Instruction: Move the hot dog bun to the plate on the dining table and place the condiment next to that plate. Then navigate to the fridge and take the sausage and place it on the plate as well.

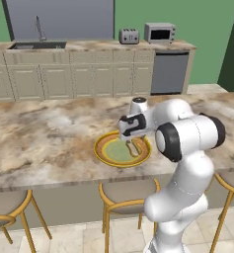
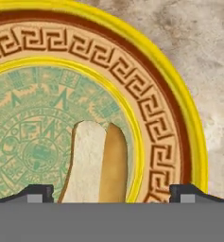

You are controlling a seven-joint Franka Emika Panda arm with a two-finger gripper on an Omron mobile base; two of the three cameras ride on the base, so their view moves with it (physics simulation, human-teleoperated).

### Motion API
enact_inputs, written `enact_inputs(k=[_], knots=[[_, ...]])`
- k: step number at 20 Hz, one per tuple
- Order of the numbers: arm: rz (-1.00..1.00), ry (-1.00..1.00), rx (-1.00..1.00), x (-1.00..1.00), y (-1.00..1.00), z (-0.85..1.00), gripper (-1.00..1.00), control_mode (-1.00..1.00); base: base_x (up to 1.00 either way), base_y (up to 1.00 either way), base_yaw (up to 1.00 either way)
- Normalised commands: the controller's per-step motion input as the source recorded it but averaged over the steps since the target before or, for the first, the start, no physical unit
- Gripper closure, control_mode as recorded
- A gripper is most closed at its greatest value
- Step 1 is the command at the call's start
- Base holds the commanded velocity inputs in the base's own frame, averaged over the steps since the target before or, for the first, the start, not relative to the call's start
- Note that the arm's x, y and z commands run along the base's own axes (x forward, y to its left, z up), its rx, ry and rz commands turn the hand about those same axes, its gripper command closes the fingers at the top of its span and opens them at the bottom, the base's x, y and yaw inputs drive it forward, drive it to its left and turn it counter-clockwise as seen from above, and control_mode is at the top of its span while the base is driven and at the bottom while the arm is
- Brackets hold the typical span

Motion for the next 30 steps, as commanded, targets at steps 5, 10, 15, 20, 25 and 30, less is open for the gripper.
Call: enact_inputs(k=[5,10,15,20,25,30], knots=[[0.0,-0.24,0.0,-0.62,0.0,0.99,-1.0,-1.0,0.0,0.0,0.0],[0.02,-0.07,0.01,-0.91,0.0,1.0,-1.0,-1.0,0.0,0.0,0.0],[0.0,0.01,0.01,-0.96,0.0,1.0,-1.0,-1.0,0.0,0.0,0.0],[0.0,0.07,0.0,-0.96,0.0,0.71,-1.0,-1.0,0.0,0.0,0.0],[0.0,0.04,0.0,-0.76,-0.04,0.41,-1.0,-1.0,0.0,0.0,0.0],[0.0,0.0,0.0,-0.18,0.0,0.04,-1.0,1.0,-0.55,0.0,0.0]])
